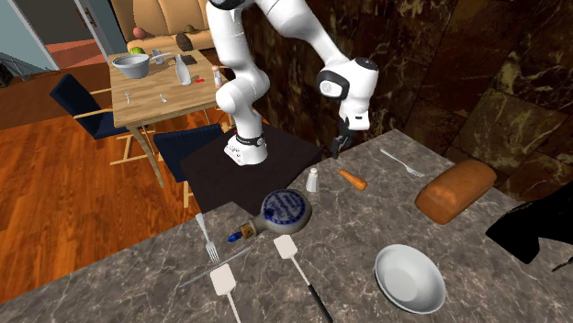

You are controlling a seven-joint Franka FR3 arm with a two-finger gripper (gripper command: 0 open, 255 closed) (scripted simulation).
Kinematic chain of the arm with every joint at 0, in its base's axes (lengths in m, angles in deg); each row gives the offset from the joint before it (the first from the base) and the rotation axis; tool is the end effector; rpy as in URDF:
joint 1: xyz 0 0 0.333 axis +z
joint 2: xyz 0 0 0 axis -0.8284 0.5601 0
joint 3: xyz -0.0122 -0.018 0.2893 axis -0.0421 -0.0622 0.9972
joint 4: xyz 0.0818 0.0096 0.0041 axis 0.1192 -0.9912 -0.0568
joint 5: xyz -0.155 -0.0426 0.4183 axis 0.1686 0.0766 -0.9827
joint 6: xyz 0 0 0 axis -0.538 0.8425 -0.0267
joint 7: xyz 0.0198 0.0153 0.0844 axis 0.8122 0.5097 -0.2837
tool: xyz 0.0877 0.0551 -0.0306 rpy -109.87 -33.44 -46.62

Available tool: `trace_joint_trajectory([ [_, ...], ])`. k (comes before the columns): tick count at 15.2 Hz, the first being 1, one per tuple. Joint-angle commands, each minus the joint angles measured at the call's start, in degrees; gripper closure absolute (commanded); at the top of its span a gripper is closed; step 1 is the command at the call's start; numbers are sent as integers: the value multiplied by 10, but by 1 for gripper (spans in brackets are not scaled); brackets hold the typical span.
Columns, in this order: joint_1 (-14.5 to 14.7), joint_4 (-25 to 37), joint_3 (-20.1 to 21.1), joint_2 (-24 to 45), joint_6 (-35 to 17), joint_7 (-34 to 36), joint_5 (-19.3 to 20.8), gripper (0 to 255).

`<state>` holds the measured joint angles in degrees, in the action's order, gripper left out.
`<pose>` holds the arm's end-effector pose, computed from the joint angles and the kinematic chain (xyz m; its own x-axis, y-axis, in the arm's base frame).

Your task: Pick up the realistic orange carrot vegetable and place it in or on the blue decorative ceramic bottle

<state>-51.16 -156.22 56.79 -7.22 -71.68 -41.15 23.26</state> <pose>0.4544 0.0974 0.2530 0.9946 -0.0910 -0.0490 -0.0908 -0.9959 0.0056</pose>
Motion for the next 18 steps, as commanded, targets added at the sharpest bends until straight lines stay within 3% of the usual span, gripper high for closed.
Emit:
trace_joint_trajectory([
  [1, 3, 12, 9, 50, -41, 14, 6, 0],
  [8, 19, 76, 19, 221, -150, 75, 59, 0],
  [18, 28, 81, 6, 286, -210, 93, 82, 0],
])
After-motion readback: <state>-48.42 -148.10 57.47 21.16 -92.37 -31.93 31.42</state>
